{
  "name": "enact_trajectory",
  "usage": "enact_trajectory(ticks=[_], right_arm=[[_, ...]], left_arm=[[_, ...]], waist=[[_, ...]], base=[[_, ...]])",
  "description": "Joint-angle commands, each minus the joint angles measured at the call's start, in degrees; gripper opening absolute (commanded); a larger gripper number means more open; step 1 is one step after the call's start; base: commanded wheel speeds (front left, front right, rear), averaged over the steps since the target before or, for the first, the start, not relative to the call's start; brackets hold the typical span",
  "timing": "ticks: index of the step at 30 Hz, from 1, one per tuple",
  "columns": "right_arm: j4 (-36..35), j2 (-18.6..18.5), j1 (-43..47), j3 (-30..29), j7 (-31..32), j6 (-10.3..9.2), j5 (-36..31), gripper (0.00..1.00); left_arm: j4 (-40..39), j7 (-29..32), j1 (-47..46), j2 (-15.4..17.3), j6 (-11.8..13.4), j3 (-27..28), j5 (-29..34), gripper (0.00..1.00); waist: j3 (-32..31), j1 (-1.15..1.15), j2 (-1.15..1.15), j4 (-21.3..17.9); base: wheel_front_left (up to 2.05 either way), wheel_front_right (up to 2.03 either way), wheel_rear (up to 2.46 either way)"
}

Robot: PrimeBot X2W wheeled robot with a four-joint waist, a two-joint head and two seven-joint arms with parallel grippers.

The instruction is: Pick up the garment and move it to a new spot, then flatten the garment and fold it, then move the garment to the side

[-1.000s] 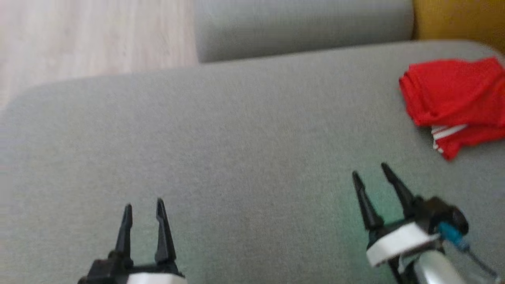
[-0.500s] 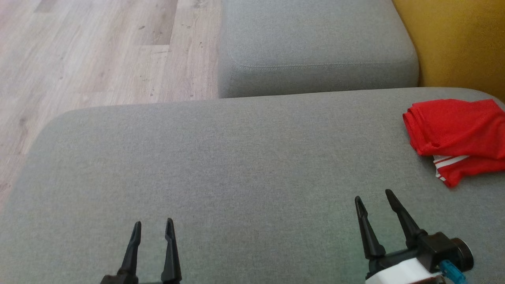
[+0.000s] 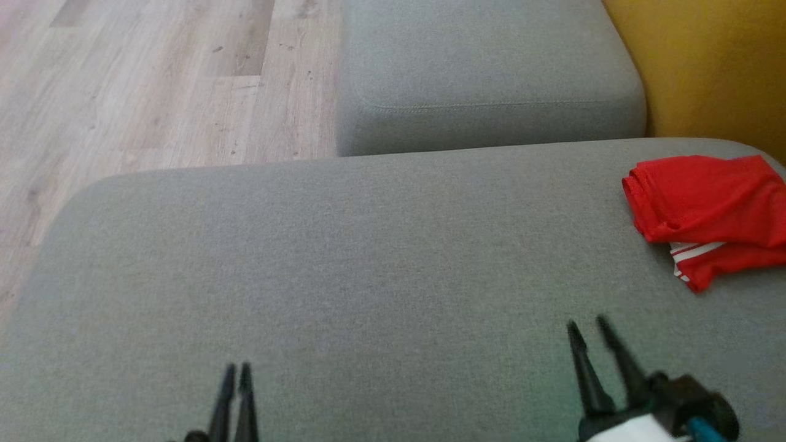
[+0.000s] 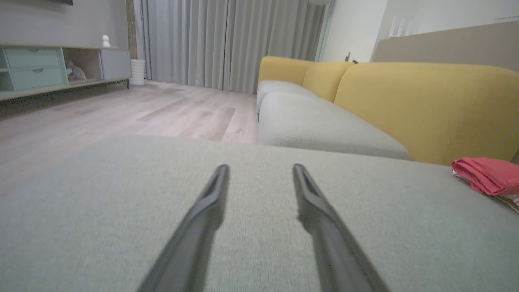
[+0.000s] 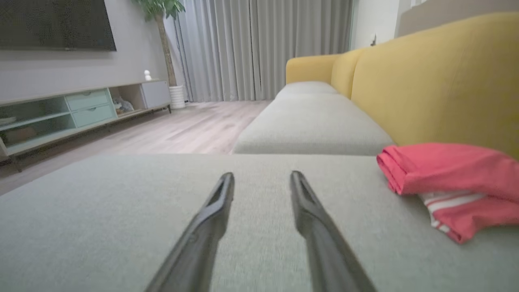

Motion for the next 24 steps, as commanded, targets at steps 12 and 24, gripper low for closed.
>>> enact_trajectory(ticks=[12, 24], right_arm=[[1.1, -0.5, -0.7, -0.4, 1.2, 0.02, 7.7, 0.0], [1.5, -0.9, -2.3, -1.2, 2.7, 0.06, 16.7, 0.0]], left_arm=[[1.0, 1.3, -1.1, 0.3, -0.9, 0.9, -6.8, 0.0], [1.7, 2.9, -3.0, 0.7, -2.1, 2.2, -14.7, 0.0]], waist=[[0.5, 0.0, 0.0, -0.2], [1.1, 0.0, 0.0, -0.4]], base=[[0.0, 0.0, 0.0], [0.0, 0.0, 0.0]])
